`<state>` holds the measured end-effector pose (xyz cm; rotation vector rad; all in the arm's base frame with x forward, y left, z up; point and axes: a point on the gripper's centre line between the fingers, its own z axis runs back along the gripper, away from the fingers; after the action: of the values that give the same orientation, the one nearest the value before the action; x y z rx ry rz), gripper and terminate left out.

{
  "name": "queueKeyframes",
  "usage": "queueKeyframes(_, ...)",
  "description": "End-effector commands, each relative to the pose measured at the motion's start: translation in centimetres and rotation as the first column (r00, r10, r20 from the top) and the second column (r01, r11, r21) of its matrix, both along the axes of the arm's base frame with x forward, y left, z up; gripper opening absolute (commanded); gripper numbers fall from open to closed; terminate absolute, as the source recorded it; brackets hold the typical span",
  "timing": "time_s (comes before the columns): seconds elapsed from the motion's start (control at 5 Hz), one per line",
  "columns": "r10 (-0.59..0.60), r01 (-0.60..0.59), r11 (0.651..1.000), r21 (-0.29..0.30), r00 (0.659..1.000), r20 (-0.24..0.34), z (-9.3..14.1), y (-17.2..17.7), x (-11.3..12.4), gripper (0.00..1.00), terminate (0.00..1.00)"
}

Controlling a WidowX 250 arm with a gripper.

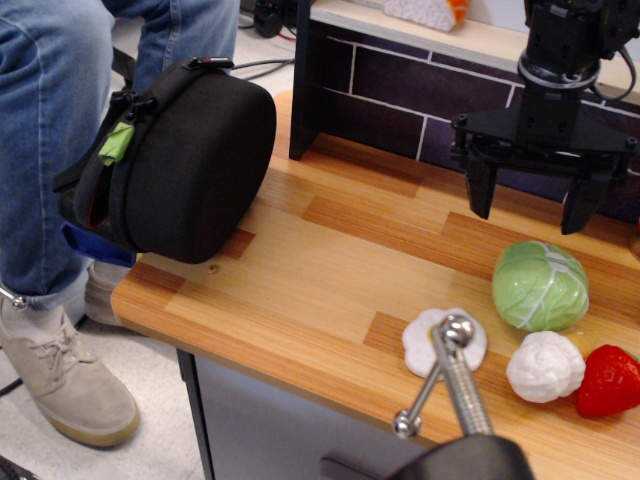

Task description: Zip zipper bag

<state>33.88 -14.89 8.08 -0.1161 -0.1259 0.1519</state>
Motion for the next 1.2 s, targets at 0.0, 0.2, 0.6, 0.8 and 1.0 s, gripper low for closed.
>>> queueKeyframes(0.0,0.0,0.0,1.0,0.0,1.0,0.0,0.0,0.0,0.0,1.0,0.0)
queueKeyframes(0.2,-0.098,0.097,0.994,-0.047,0.995,-0.022,2.8,2.4,-0.6,1.0,0.0)
queueKeyframes(0.6,-0.175,0.18,0.983,0.032,0.977,-0.123,7.0,10.2,-5.4,1.0,0.0)
queueKeyframes(0.8,-0.189,0.197,0.98,0.04,0.972,-0.139,8.4,13.5,-7.7,1.0,0.0)
queueKeyframes(1.0,-0.193,0.207,0.975,0.08,0.969,-0.153,8.6,16.8,-9.1,1.0,0.0)
